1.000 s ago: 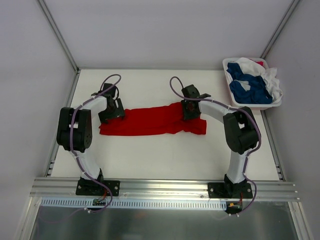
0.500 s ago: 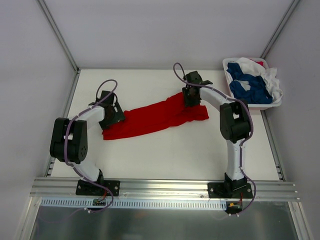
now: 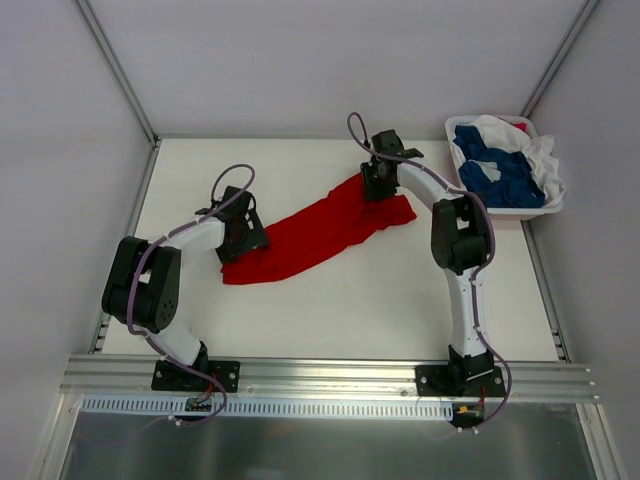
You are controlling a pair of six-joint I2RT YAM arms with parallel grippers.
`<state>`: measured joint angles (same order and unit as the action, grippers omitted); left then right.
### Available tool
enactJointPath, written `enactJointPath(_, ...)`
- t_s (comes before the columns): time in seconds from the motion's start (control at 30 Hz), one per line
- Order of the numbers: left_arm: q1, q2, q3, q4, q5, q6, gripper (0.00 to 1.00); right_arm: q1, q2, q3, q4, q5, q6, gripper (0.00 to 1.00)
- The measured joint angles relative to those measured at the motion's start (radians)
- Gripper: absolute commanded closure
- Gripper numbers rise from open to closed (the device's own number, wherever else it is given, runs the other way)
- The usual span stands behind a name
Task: Fold and stack the t-shirts
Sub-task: Rotate the tshirt 90 degrees
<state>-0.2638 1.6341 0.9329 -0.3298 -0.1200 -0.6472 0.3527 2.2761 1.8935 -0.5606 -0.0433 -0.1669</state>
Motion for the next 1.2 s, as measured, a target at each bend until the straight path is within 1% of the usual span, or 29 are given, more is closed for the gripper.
enactJointPath(0.37, -0.064, -0.018, -0.034, 0.022, -0.055, -0.058, 0.16, -0.022, 0.093, 0.124, -0.031, -0.078, 0.002, 0.62)
enactJointPath(0.77, -0.14, -0.104, -0.137, 0.084, -0.108, -0.205, 0.16, -0.045, 0.185, 0.273, -0.035, -0.124, 0.023, 0.59)
enactJointPath(0.93, -0.211, -0.125, -0.166, 0.095, -0.138, -0.283, 0.16, -0.064, 0.212, 0.308, -0.023, -0.139, 0.051, 0.58)
enactJointPath(1.2, -0.377, -0.104, -0.163, 0.101, -0.179, -0.418, 0.17, -0.084, 0.243, 0.349, 0.006, -0.176, 0.097, 0.56)
